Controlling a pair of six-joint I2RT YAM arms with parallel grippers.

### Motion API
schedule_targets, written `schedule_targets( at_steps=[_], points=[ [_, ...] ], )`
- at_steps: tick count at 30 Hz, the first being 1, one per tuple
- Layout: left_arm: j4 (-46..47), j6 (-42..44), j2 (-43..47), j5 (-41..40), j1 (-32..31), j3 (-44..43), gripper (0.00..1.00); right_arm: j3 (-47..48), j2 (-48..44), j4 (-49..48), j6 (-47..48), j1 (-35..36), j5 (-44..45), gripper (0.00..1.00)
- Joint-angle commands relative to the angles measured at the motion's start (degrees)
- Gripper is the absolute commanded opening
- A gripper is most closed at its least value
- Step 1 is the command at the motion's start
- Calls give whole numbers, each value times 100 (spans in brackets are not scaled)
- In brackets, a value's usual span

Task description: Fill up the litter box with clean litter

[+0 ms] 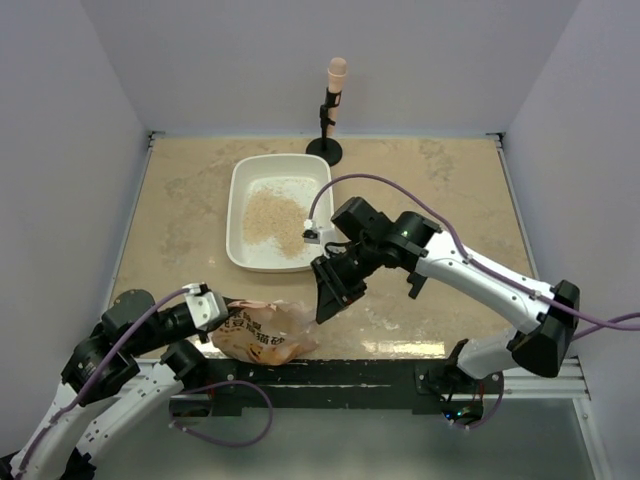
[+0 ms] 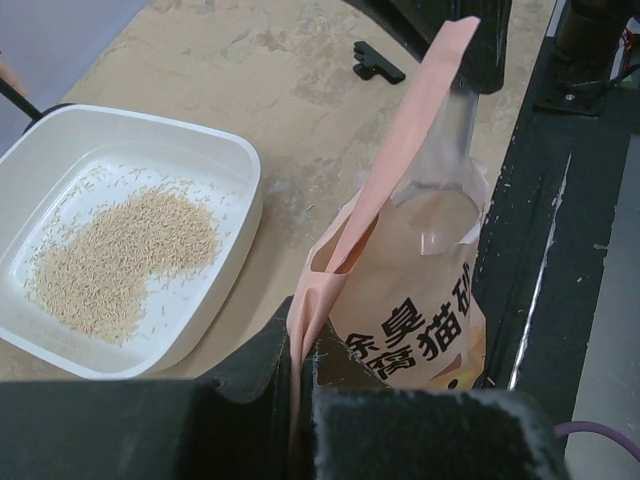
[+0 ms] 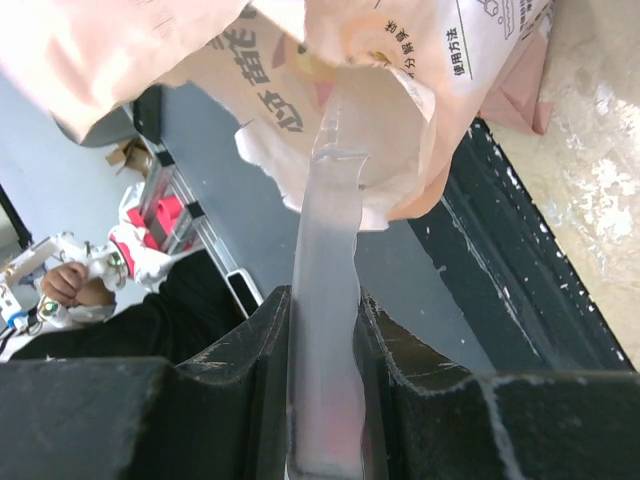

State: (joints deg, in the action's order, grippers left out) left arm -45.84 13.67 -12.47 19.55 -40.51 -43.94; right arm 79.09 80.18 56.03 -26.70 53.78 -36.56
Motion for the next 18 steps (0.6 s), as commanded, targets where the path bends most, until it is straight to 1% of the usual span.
schedule_targets(
  at_steps=[1,5,8,10,11,14,15,17,18],
  points=[
    [1543,136,139,400,8,-88,0,291,339,400,95,212,219,0],
    [1605,145,192,479,8,-53,0,291,594,286,-116,317,456,0],
    [1588,101,236,558,17,-53,0,152,744,-39,-414,414,640,0],
    [1570,83,280,585,8,-62,0,20,779,-425,-738,476,763,0],
    [1552,57,289,594,8,-79,0,-181,797,-783,-862,528,807,0],
    [1473,48,324,602,17,-123,0,-664,789,-1417,-1433,590,939,0],
    [1404,57,324,603,17,-141,0,-789,780,-1872,-1583,607,931,0],
    [1350,74,324,611,17,-184,0,-1122,780,-2340,-1970,634,940,0],
    [1359,48,350,620,17,-176,0,-1237,771,-2803,-2075,634,914,0]
  ],
)
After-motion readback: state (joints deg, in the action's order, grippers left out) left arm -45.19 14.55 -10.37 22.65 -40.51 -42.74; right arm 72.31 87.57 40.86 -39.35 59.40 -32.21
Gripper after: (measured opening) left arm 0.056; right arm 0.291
